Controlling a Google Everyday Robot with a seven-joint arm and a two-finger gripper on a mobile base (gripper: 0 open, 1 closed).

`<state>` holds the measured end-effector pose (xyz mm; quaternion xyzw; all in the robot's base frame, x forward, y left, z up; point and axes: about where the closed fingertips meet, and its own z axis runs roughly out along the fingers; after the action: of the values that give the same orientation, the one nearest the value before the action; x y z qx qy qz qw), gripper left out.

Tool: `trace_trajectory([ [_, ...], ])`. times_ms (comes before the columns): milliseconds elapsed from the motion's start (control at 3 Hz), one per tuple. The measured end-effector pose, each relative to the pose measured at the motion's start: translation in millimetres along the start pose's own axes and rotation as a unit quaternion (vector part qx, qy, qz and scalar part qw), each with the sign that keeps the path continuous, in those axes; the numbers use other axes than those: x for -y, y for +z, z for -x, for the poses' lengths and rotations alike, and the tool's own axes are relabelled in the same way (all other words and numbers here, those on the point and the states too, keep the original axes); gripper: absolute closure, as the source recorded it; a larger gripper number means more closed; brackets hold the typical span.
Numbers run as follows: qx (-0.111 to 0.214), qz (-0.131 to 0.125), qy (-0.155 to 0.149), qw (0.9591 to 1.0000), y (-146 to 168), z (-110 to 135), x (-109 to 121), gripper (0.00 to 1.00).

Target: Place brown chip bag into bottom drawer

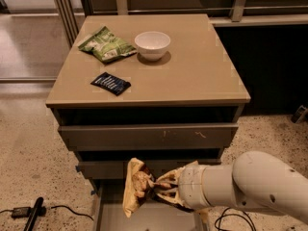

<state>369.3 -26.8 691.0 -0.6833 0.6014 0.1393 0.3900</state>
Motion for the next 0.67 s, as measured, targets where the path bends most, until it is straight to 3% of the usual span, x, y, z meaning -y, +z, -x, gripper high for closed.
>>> trace_trajectory([
  [333,-0.024,0.001,0.008,0.9997,33.8,-25.0,15.5,1.0],
  [667,-0.024,0.001,0.008,0.9997,33.8,-25.1,15.4,1.0],
])
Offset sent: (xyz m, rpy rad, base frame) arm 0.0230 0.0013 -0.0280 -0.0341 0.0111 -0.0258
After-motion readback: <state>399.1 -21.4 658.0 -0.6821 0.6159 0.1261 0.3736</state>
